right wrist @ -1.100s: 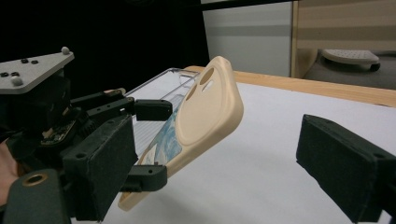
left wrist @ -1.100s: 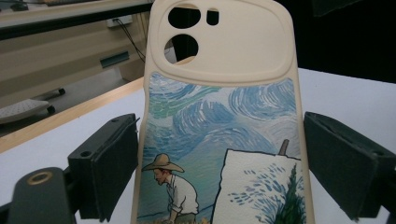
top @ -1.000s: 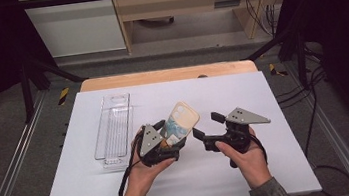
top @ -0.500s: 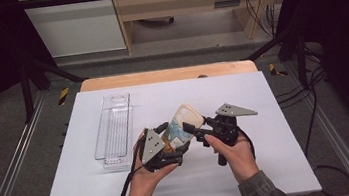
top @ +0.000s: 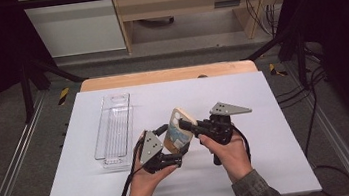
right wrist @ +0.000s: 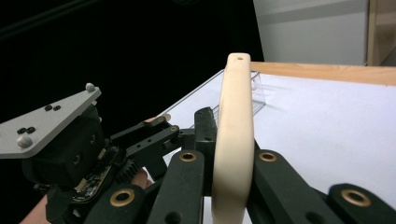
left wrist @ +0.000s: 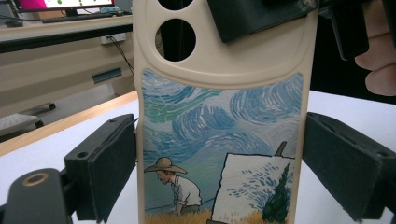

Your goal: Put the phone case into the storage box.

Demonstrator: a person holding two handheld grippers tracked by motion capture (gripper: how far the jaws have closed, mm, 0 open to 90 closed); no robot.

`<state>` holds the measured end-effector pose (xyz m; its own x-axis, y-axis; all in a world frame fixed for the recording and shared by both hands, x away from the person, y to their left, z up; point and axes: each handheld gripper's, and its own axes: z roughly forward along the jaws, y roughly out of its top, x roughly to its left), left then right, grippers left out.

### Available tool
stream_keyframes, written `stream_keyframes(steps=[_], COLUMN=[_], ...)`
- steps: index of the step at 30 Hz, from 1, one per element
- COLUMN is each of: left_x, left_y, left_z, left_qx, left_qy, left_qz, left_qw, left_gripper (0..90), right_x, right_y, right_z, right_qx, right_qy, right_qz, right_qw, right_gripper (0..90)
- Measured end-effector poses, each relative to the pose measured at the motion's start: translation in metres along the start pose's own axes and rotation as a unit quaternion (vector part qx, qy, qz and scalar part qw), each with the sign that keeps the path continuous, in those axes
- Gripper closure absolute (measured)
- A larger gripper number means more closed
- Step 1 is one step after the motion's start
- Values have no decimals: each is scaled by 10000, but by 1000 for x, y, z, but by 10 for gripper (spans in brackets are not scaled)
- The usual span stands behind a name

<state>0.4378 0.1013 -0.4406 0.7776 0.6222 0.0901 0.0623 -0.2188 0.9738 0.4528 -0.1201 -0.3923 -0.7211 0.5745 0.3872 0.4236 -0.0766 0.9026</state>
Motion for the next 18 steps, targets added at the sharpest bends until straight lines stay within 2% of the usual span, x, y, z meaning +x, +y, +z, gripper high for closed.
stream_keyframes(steps=[1,3,4,5,8,9,10,18], left_x=[0,1,1,1,1,1,2,5], left_y=[1,3,3,4,7,7,8,11], left_z=[-1,-2,-2,-3,-4,-4,-5,-6], left_qx=[16,32,32,-9,-54,-54,-86,-65], left_qy=[24,13,13,31,112,112,137,200], left_qz=[14,-11,-11,-10,-26,-26,-83,-69], left_qw=[10000,10000,10000,10000,9999,9999,9998,9998], left_gripper=[105,91,79,64,29,28,23,11], right_x=[4,8,8,12,17,17,21,28], right_y=[3,5,5,7,8,8,7,5], right_z=[0,1,1,3,5,5,9,18], right_qx=[31,91,91,125,196,196,277,400], right_qy=[-46,-126,-126,-165,-203,-203,-206,-108], right_qz=[-177,-345,-345,-482,-688,-688,-817,-940], right_qw=[9998,9993,9993,9986,9972,9972,9961,9947], right_gripper=[863,863,863,863,863,863,863,863])
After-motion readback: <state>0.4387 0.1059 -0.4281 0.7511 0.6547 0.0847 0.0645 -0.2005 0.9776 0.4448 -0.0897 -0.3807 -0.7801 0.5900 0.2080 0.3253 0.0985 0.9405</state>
